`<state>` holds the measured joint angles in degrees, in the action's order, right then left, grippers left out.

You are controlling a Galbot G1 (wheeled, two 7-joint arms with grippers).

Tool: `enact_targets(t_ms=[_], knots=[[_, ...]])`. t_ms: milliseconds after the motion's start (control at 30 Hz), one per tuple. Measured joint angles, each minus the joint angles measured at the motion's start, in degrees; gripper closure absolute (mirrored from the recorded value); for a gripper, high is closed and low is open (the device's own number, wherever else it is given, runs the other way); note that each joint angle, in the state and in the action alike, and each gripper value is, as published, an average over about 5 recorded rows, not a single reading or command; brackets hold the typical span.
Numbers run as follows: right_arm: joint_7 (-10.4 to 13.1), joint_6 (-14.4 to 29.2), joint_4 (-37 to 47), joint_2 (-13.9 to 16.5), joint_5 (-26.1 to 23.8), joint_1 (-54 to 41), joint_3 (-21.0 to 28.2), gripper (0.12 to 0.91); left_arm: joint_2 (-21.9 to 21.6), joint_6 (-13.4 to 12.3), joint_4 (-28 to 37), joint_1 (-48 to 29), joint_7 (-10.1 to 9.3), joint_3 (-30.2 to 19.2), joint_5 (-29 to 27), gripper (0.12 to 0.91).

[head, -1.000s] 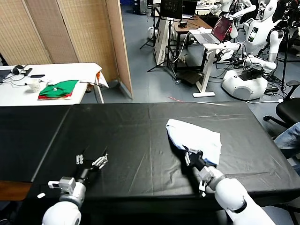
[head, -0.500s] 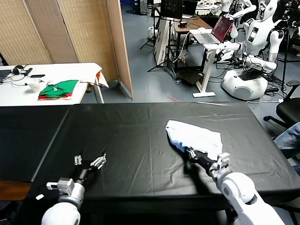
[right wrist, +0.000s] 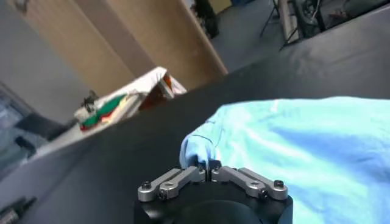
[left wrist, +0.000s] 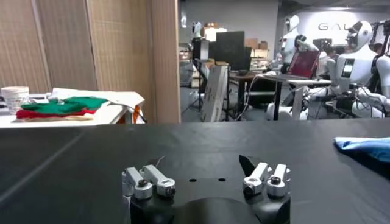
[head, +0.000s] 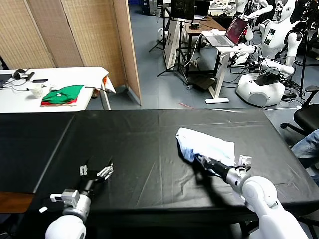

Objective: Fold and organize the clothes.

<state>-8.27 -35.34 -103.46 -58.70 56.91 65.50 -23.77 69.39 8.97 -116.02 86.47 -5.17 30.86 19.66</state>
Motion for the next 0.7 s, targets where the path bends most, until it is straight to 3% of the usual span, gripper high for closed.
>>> enact_targets(t_ms=[167,300,367,533,700], knots=[[3.4,-5.9,1.0,0.8,7.3,-0.6,-0.9,0.882,0.1,-0.1,0.4,-0.2,0.02,-0.1,0.0,0.123],[3.9,-6.9,1.0,1.9,9.6,0.0,-1.1,0.833,0.2,-0.3,0.7,-0.4,0.04,-0.2,0.0,0.123],[3.9,-6.9,0.6,2.4,10.0,0.4,-1.5,0.751,0.2,-0.4,0.8,-0.5,0.05,-0.2,0.0,0.123],[3.2,-6.9,-2.3,4.3,9.0,1.9,-2.6,0.450,-0.1,-0.4,1.0,-0.9,0.08,-0.3,0.1,0.123],[1.2,-6.9,-8.0,7.5,2.2,4.3,-3.3,0.186,-0.3,-0.4,1.7,-1.5,0.08,-0.8,0.2,0.123]])
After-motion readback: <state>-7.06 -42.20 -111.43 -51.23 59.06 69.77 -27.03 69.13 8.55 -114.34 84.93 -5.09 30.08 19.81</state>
